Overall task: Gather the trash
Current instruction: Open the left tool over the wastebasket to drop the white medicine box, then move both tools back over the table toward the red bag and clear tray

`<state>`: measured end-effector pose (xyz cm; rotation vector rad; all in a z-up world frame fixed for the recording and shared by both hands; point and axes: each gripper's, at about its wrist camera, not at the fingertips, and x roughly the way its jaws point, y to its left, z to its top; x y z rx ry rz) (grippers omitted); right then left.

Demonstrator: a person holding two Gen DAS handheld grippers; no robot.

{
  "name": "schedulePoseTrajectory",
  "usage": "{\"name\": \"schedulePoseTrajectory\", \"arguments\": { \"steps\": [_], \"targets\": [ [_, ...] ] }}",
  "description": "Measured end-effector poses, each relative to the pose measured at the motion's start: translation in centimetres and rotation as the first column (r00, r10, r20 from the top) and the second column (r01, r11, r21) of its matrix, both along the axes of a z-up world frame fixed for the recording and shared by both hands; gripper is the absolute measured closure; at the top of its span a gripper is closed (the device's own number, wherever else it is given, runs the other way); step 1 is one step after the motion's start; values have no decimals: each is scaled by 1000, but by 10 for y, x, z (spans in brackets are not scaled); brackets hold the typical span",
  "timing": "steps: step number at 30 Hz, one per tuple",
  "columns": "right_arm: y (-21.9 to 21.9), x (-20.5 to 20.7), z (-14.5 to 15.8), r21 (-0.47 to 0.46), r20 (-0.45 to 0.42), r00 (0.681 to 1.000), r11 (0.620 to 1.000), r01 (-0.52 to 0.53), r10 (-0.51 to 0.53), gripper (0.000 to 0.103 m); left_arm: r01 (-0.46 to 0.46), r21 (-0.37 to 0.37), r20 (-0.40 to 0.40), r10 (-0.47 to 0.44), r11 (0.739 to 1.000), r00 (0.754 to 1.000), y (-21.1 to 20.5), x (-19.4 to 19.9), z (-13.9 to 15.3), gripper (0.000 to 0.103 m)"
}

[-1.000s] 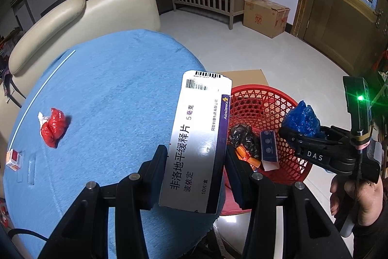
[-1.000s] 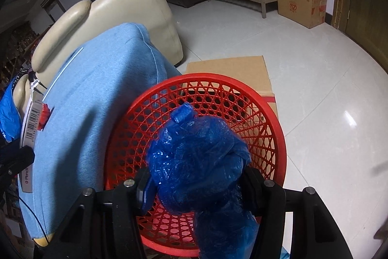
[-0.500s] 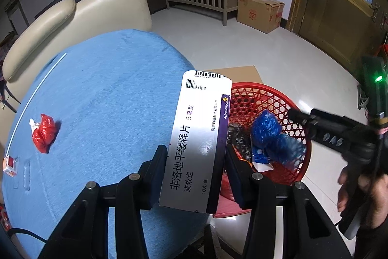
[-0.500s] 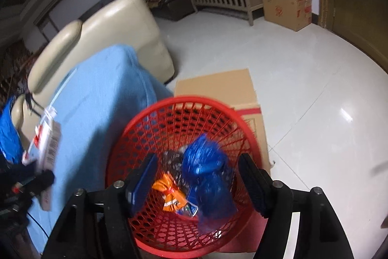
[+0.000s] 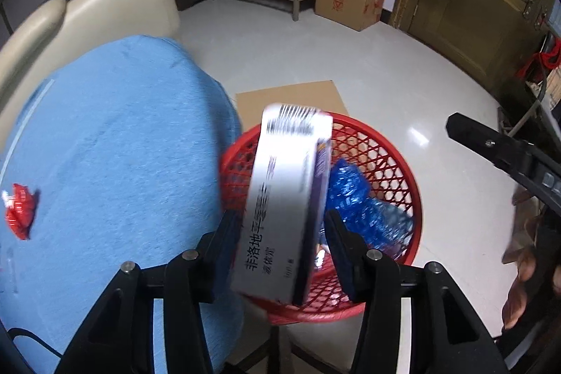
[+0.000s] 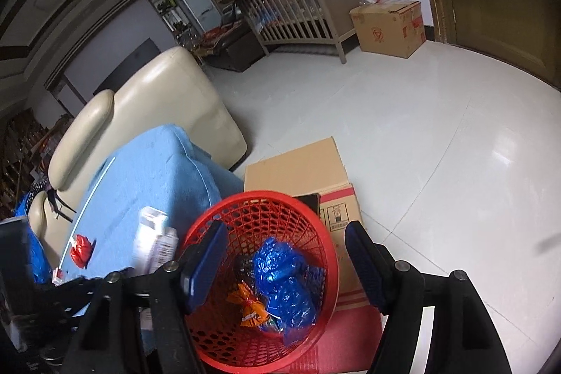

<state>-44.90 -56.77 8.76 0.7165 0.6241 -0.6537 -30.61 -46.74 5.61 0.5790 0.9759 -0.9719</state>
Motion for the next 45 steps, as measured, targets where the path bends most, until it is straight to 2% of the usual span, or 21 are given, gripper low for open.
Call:
{"name": "schedulePoseTrajectory", "arguments": {
  "steps": [1,3,7,15,25,32,35,39,42,45],
  "targets": [
    [0,-2,3,-5,5,1000,1000,4,-4,30,1,5,-14,-1,1000,1000,-3,1,-3,40],
    [0,-3,7,-10,13,1000,1000,9,-9,30,0,19,-11,0,1000,1000,-6,2,-6,34],
    [0,-4,13,-21,22,1000,1000,8,-7,30,0,33,5,0,999,1000,-1,3,-7,34],
    [15,17,17,-23,17,999,999,-46,46,30,-44,1,32,44,999,999,27,18,9,33],
    [67,69,14,-27,-29,981,981,-195,194,29,-208,-72,13,209,975,978,122,75,30,33],
    [111,113,12,-39,-67,948,949,-313,310,29,-348,-98,13,351,932,936,207,130,34,33],
    [128,133,11,-43,-84,929,930,-365,361,29,-384,-91,40,388,919,921,243,155,36,33],
    [146,155,8,-41,-95,910,912,-409,404,29,-468,-95,97,476,878,874,306,205,46,33],
    [162,171,5,-35,-106,894,897,-441,436,29,-539,-93,119,546,837,829,343,243,48,23],
    [175,186,4,-33,-119,877,881,-471,465,29,-569,-90,110,576,817,810,369,278,40,22]
  ]
}}
